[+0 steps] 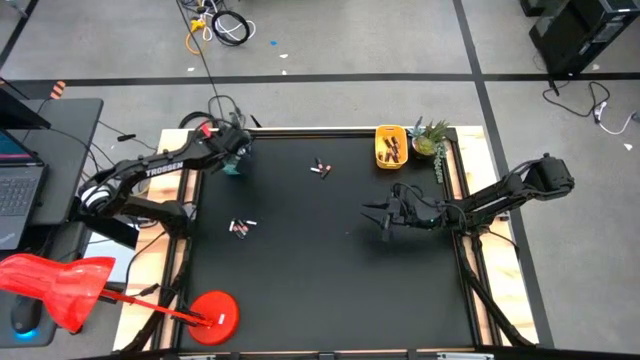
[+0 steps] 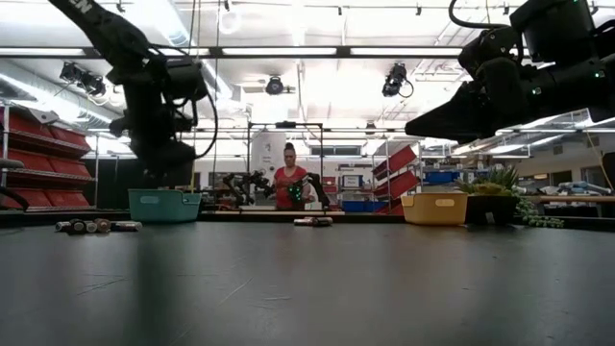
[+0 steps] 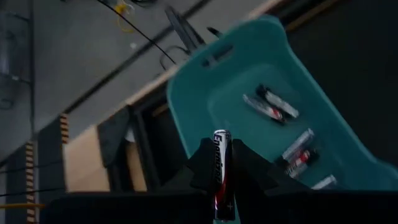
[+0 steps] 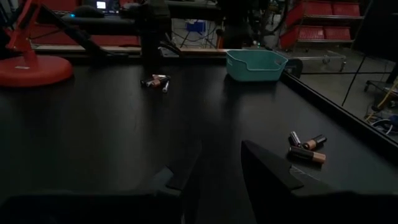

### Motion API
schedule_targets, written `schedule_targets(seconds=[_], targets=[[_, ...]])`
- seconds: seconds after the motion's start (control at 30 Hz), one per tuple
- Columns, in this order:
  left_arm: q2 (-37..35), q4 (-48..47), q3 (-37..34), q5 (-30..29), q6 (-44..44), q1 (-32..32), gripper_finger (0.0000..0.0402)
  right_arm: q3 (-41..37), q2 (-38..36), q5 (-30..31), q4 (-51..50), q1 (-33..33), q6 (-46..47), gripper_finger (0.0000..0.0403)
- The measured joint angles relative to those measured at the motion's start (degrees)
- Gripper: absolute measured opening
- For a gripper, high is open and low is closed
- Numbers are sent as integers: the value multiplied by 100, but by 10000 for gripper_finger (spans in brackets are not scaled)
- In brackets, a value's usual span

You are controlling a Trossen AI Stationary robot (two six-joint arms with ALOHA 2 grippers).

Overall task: Sort batteries
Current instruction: Put the silver battery into the blue bin, then put the black battery into the yellow bin

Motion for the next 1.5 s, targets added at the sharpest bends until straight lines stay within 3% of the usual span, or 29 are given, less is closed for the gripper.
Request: schedule_targets(seconds=[0.2, 0.33, 0.57, 0.73, 0.87, 0.97, 1.23, 1.37, 1.5], targets=[[0, -17, -274, 730, -272, 83, 43, 0, 0, 0, 0, 0, -1, 122], [0, 7, -305, 734, -273, 81, 61, 0, 0, 0, 0, 0, 0, 122], [0, 168, -305, 734, -86, 79, 132, 0, 0, 0, 1, 2, -1, 122], [-16, 251, -120, 791, 427, -95, 156, 0, 0, 0, 0, 2, -1, 122], [-276, 753, -90, 1639, 1615, -1164, 157, 0, 0, 0, 0, 0, -29, 122], [-342, 687, -84, 1782, 1804, -2153, 156, 0, 0, 0, -2, 0, -32, 122], [-297, -960, -95, 1934, -132, -3951, 156, 0, 0, 0, -9, 0, -38, 122], [-299, -1118, -98, 1757, -683, -4644, 156, 0, 0, -4, 5, 0, -32, 122], [-299, -804, -287, 1693, -922, -4798, 156, 0, 0, -71, 112, 0, -29, 122]])
